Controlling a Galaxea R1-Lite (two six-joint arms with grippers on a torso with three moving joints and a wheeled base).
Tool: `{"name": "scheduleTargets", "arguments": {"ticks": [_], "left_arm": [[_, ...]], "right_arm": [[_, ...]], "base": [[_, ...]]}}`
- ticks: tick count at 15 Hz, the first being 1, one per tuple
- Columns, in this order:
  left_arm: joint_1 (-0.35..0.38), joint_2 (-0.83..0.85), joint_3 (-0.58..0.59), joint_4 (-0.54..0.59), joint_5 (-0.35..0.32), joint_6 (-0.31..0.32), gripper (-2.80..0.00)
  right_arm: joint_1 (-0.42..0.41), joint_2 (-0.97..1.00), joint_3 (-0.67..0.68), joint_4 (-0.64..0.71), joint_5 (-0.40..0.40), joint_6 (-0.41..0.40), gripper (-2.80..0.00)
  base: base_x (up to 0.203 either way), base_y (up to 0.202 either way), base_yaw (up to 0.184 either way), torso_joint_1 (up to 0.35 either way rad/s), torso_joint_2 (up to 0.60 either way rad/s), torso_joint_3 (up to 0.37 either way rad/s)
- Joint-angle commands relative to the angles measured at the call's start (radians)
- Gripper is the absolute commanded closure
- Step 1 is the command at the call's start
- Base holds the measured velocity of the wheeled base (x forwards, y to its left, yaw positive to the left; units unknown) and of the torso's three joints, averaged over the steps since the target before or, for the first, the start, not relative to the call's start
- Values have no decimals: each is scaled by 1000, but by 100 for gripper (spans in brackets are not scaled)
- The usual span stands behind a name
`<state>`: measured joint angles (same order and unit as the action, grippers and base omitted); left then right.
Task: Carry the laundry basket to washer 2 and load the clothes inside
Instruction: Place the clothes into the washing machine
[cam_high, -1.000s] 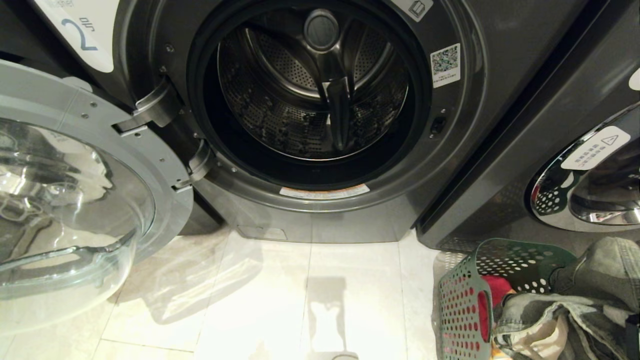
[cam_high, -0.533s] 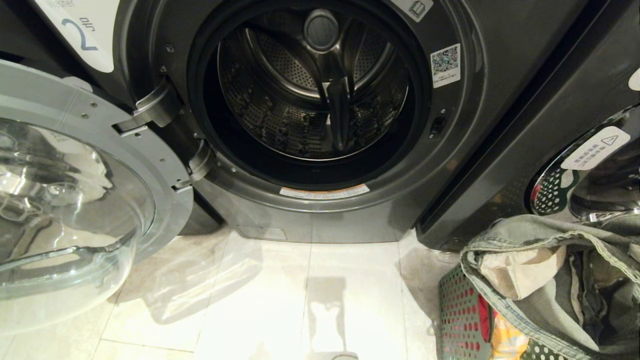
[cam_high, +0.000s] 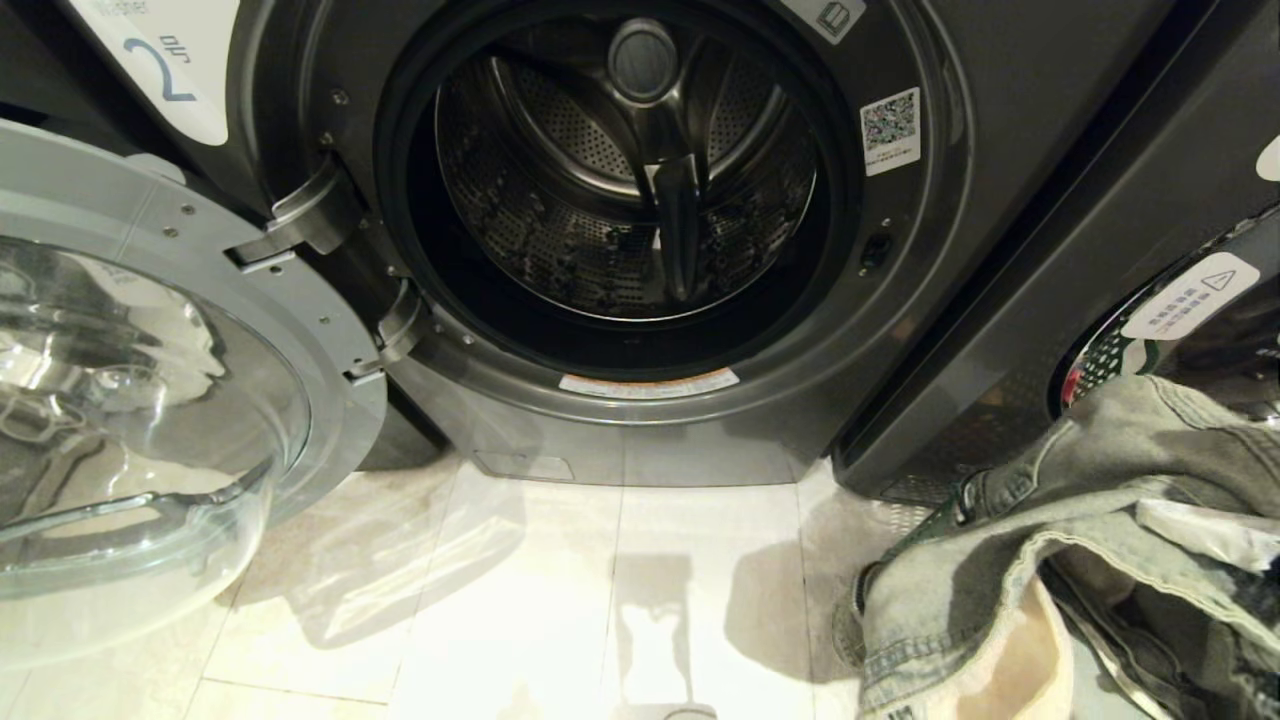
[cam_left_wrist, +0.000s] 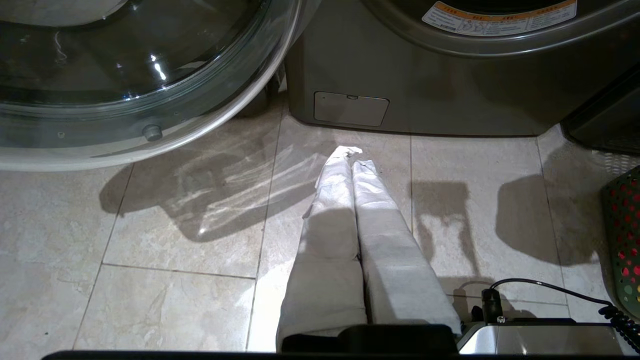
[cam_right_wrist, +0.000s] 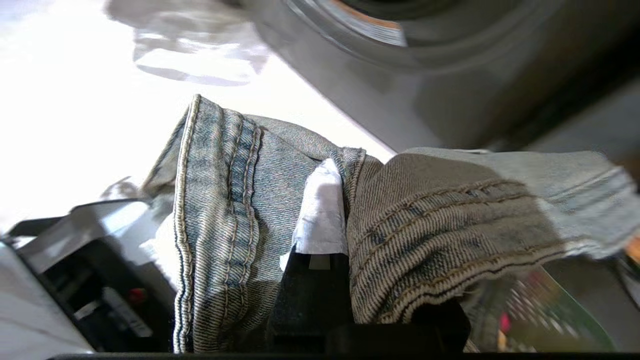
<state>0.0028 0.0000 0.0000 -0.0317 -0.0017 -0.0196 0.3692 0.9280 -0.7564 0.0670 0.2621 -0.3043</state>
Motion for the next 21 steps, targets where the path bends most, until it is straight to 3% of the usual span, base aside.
{"name": "scheduleTargets", "arguments": {"ticks": [1,6,10,16,21], "left_arm": [[0,0,11,-1,0,0,0],[0,-2,11,-1,0,0,0],[0,0,11,-1,0,0,0],[0,-1,11,-1,0,0,0],[0,-1,11,-1,0,0,0]], "right_arm": [[71,183,-24,-73,-2,0,0],[178,542,-109,-410,-46,3,0],[250,803,-341,-578,-136,24,0],[285,1109,-627,-772,-254,33,0],[289,1335,-952,-819,-397,35,0]], "base": [[0,0,0,0,0,0],[0,0,0,0,0,0],[0,0,0,0,0,0],[0,0,0,0,0,0],[0,0,0,0,0,0]]}}
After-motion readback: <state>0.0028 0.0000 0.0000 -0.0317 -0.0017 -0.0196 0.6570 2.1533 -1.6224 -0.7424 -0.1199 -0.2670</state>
